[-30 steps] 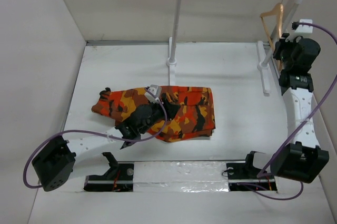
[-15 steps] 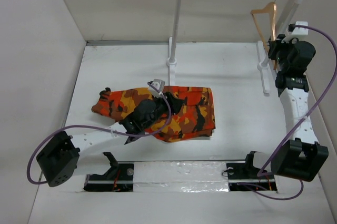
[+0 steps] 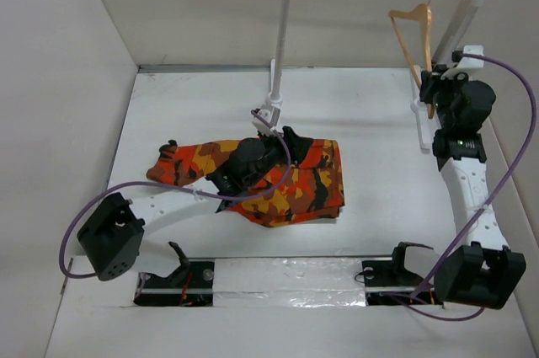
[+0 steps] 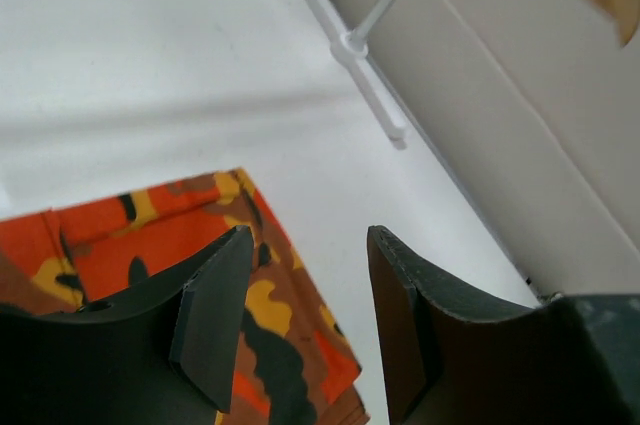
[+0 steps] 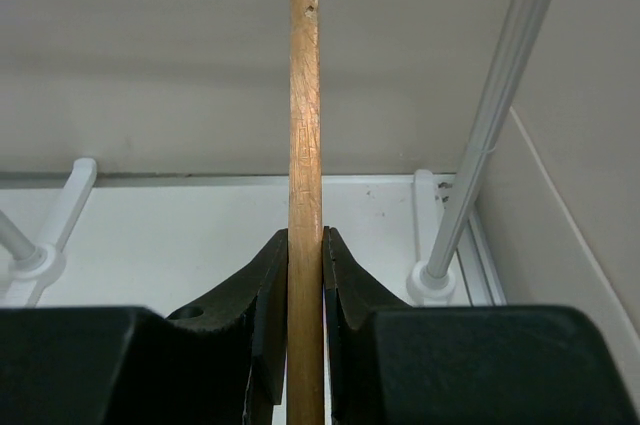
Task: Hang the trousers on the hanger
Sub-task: Pick up the hanger from the clothesline, then place the trousers on the hanger.
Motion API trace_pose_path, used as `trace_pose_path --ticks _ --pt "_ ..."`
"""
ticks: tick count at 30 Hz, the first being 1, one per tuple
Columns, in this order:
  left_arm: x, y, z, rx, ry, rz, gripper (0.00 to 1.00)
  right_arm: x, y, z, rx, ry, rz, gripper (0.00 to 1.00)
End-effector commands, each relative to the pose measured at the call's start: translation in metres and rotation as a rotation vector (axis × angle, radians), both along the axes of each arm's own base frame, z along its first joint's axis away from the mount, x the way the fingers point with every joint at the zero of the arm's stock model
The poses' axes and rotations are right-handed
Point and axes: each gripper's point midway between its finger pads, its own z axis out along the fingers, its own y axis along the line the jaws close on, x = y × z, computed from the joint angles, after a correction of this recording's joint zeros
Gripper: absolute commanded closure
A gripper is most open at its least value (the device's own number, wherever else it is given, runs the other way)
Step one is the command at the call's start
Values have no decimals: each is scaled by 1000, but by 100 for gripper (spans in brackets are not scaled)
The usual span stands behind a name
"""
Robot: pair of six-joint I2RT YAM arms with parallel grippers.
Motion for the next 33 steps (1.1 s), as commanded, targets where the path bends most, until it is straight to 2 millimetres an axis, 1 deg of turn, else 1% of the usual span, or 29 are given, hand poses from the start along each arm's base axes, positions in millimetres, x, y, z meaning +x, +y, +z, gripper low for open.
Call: trace_pose_path --ticks 1,2,4,5,7,8,9,10,11,12,13,14,15,16,17,18,19,20,21,22,23,24,25,26,27,29,30,32,33 --pt "9 -12 55 -74 -114 -5 53 -10 6 21 -18 -107 -8 100" --pt "12 -15 72 -91 -137 -4 52 -15 6 21 -23 -110 -10 100" --pt "18 -20 80 -77 -161 0 51 -19 8 19 -36 -103 -15 100" --pt "21 -24 98 -90 -183 4 49 -24 12 17 -36 -99 -9 100" --pt "30 -31 102 -54 -198 10 47 -29 17 14 -43 -98 -7 100" --pt "34 -36 119 -54 -214 10 45 -31 26 3 -42 -72 11 100" --pt "41 -44 113 -18 -214 5 44 -36 30 2 -45 -75 17 100" --pt "44 -50 113 -2 -214 0 44 -39 33 -4 -44 -65 14 100" --pt "48 -56 129 -4 -223 -5 42 -41 38 -12 -48 -51 20 100" --pt "56 -68 117 27 -204 -16 41 -42 51 -33 -44 -14 46 100" --pt "60 -75 115 42 -198 -24 40 -46 51 -40 -45 -4 22 100" --pt "67 -88 112 64 -184 -37 39 -49 55 -49 -49 13 22 100" --pt "71 -94 111 71 -178 -41 39 -51 65 -60 -53 33 38 100" --pt "75 -100 109 76 -172 -46 38 -53 63 -76 -59 66 11 100" --pt "78 -106 117 67 -174 -52 38 -55 67 -87 -69 95 17 100" --pt "82 -118 102 83 -152 -77 38 -57 71 -95 -73 114 27 100" --pt "87 -120 99 83 -145 -82 37 -60 79 -108 -76 142 43 100" --pt "88 -125 102 76 -145 -93 37 -62 82 -116 -74 159 47 100" --pt "87 -133 90 91 -132 -106 37 -65 88 -127 -74 179 47 100" --pt "89 -134 87 98 -130 -101 37 -65 90 -127 -75 179 50 100" --pt "85 -139 84 104 -127 -109 37 -67 93 -136 -76 195 53 100" --pt "88 -141 74 118 -114 -101 36 -68 96 -140 -78 203 59 100" --pt "89 -142 70 120 -108 -101 36 -68 97 -143 -78 210 56 100" --pt "90 -144 66 125 -102 -102 36 -69 104 -148 -82 220 70 100" --pt "94 -145 56 143 -91 -91 36 -69 106 -152 -87 228 71 100" --pt "99 -148 50 154 -85 -80 36 -69 109 -155 -92 233 67 100" --pt "103 -149 41 167 -76 -71 36 -70 116 -160 -99 244 83 100" --pt "106 -151 38 168 -78 -61 35 -71 121 -164 -104 254 86 100" --pt "110 -151 35 164 -81 -43 35 -73 128 -167 -110 261 101 100"
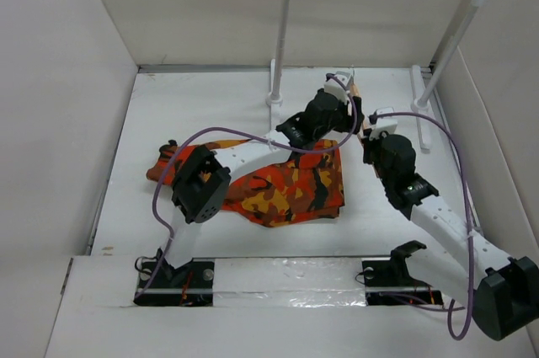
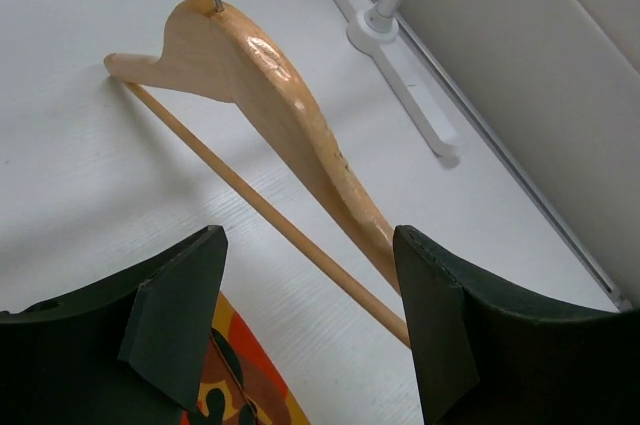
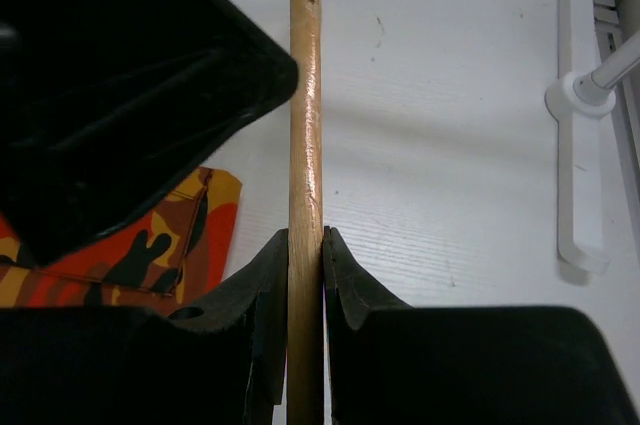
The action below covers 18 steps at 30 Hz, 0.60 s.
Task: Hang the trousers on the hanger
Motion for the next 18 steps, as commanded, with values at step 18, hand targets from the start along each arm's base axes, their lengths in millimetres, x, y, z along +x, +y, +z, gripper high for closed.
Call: trace_pose_path --ticks 18 --pt "46 -3 9 -18 -120 180 42 -24 36 -39 -73 57 10 100"
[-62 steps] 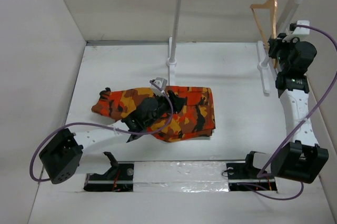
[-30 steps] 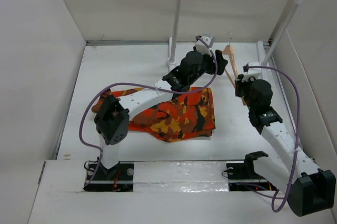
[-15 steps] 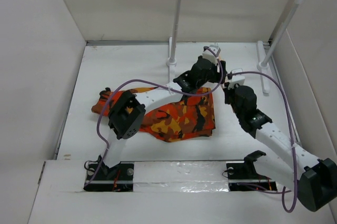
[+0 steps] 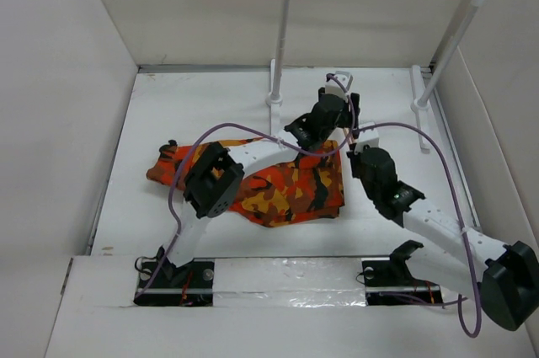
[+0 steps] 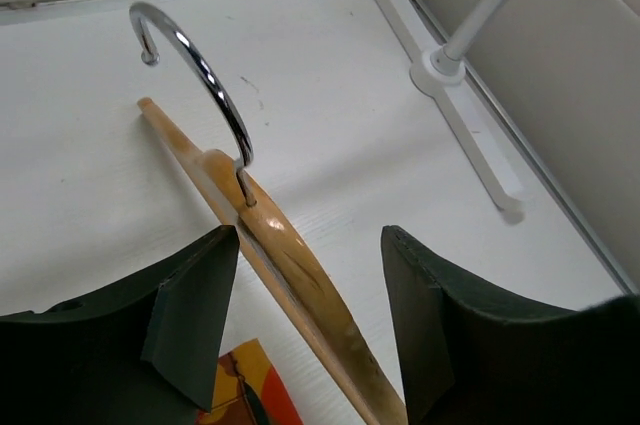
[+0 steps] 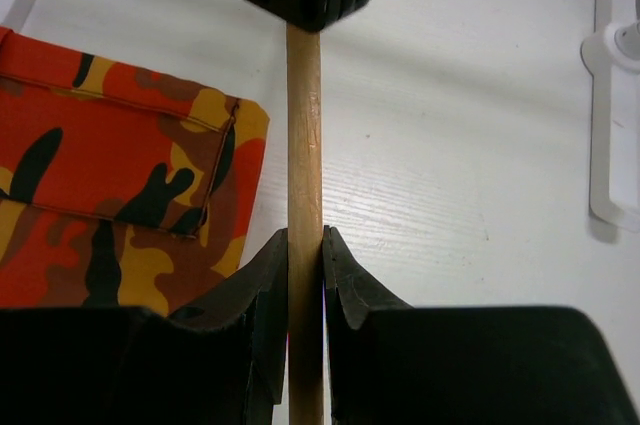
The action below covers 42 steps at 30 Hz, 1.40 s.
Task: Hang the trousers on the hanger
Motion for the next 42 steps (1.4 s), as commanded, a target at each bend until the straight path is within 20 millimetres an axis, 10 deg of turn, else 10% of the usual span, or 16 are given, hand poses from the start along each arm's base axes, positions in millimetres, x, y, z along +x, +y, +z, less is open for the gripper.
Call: trace_pose_path --ticks 1,9,12,16,22,24,27,28,30,37,42 --pt "11 -1 28 -27 -72 41 44 -2 5 4 7 -23 -12 100" --pt "19 12 10 1 -54 73 100 -19 20 -6 -8 12 30 98" --pt "15 17 6 -13 -50 74 100 -29 24 -9 6 35 44 83" --pt "16 33 3 -82 -12 76 100 -45 22 -10 19 77 74 36" --pt "-1 37 -1 -191 57 38 100 -68 27 7 91 101 170 18" --pt "-8 41 1 -225 69 30 100 -71 26 17 117 88 181 20" --pt "-23 49 5 -318 100 19 100 -68 21 35 140 32 195 58" --pt "-27 52 7 -345 109 20 100 -61 13 38 142 23 165 84" --pt "-39 59 13 -437 137 11 100 -53 18 33 138 51 206 100" --pt "-85 73 26 -693 228 -5 100 -19 25 26 221 89 335 100" --pt "-104 72 1 -740 289 35 100 -15 33 22 267 109 427 100"
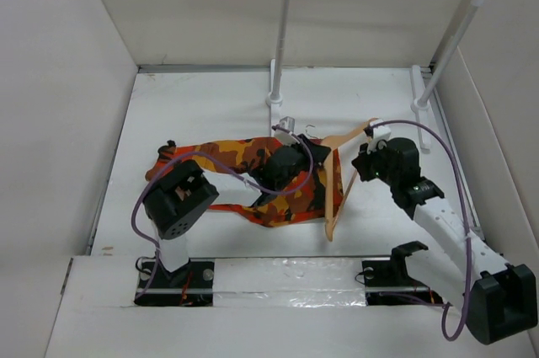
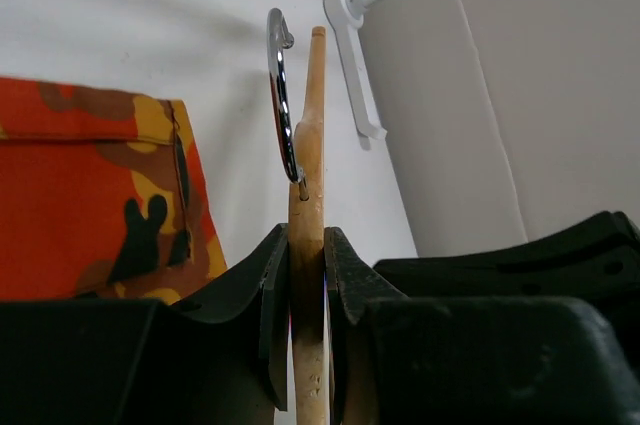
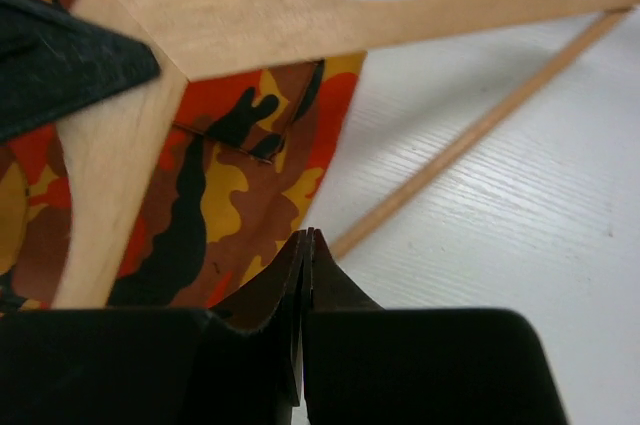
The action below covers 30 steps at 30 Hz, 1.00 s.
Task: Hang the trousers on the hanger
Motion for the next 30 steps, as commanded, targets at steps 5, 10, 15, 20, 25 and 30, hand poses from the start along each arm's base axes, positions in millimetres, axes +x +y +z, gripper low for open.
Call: trace_pose_path --ticks 5,10,15,20,25,30 --pt "-8 -2 17 -177 -20 109 100 15 35 15 131 -94 199 88" --pt "3 6 6 -112 -76 213 100 23 39 -14 151 -21 215 70" --pt "7 5 -10 -59 -100 238 100 30 36 -46 188 49 177 63" --pt "9 3 -21 4 -121 230 100 37 36 -77 199 112 144 50" --pt "11 3 -35 27 -106 202 100 37 36 -103 213 170 113 48" --pt "8 1 -36 36 -115 179 100 38 33 -111 187 174 65 45"
